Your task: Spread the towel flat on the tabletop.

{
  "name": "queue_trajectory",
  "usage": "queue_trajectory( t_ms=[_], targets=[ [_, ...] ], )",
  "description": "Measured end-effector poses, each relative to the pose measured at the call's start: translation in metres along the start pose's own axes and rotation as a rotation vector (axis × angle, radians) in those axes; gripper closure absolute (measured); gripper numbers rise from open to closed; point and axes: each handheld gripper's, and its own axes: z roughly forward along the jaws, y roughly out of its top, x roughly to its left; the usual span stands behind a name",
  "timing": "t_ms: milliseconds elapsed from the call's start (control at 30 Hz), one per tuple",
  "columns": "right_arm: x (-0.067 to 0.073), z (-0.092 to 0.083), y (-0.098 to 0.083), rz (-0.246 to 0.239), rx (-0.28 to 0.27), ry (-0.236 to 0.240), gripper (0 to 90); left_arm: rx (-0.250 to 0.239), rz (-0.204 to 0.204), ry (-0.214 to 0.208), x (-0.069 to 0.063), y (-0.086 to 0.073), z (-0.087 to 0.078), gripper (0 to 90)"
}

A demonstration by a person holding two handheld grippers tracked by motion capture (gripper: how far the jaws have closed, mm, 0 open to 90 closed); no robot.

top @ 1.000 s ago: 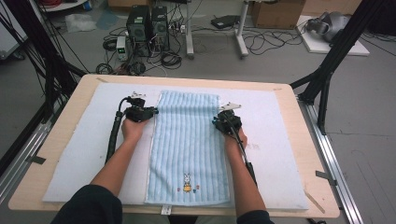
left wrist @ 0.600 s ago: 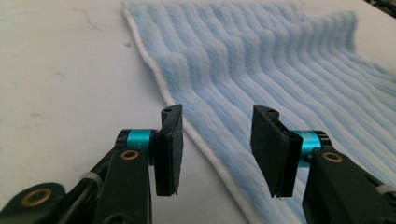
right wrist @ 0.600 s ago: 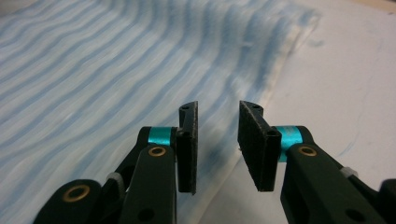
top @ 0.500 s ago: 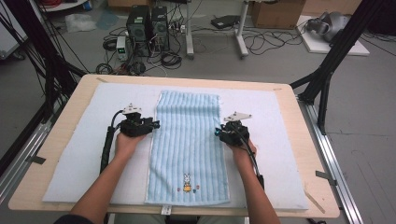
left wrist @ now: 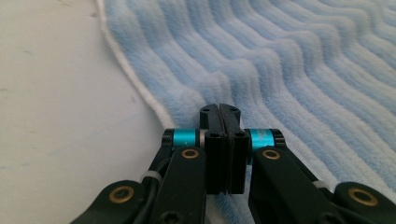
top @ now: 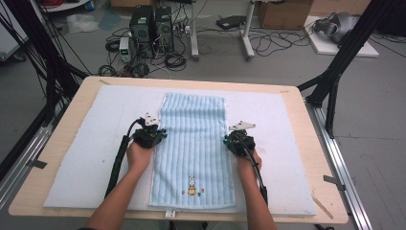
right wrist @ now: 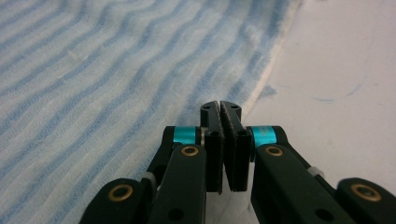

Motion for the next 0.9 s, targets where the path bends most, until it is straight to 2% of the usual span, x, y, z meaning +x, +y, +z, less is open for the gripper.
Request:
queue_trajectory(
  t_ms=[67, 167, 267, 333, 400, 433, 500, 667, 733, 800, 900],
  targets=[
    [0.000, 0.004, 0.002, 0.004, -0.010, -0.024, 87.9, -0.008, -0.046, -0.004, 0.006, 0.002, 0.005, 88.5],
    [-0.001, 0.007, 0.003, 0.010, -0.022, -0.034, 84.0, -0.018, -0.074, -0.018, 0.010, 0.002, 0.005, 86.4],
    [-0.002, 0.003, 0.002, 0.023, -0.032, -0.019, 73.5, -0.026, -0.076, -0.057, 0.013, 0.000, 0.000, 62.6],
    [-0.002, -0.003, 0.000, 0.010, -0.042, 0.005, 71.2, -0.045, -0.084, -0.095, 0.013, -0.007, -0.009, 56.3],
    [0.002, -0.010, -0.004, -0.018, -0.051, 0.045, 68.5, -0.038, -0.075, -0.116, 0.012, -0.015, -0.018, 53.0],
    [0.005, -0.014, -0.006, -0.032, -0.052, 0.056, 67.3, -0.051, -0.072, -0.128, 0.011, -0.019, -0.024, 50.9],
    [0.010, -0.022, -0.012, -0.053, -0.061, 0.082, 64.8, -0.071, -0.062, -0.138, 0.010, -0.026, -0.035, 50.7],
    [0.018, -0.044, -0.027, -0.083, -0.077, 0.121, 62.8, -0.086, -0.044, -0.191, 0.004, -0.044, -0.057, 49.8],
    [0.020, -0.051, -0.033, -0.082, -0.085, 0.139, 62.6, -0.089, -0.045, -0.211, 0.003, -0.050, -0.065, 50.3],
    [0.021, -0.056, -0.037, -0.082, -0.087, 0.164, 62.6, -0.094, -0.056, -0.243, 0.002, -0.055, -0.073, 54.9],
    [0.023, -0.062, -0.042, -0.094, -0.087, 0.201, 62.0, -0.086, -0.046, -0.274, 0.000, -0.063, -0.082, 61.8]
  ],
)
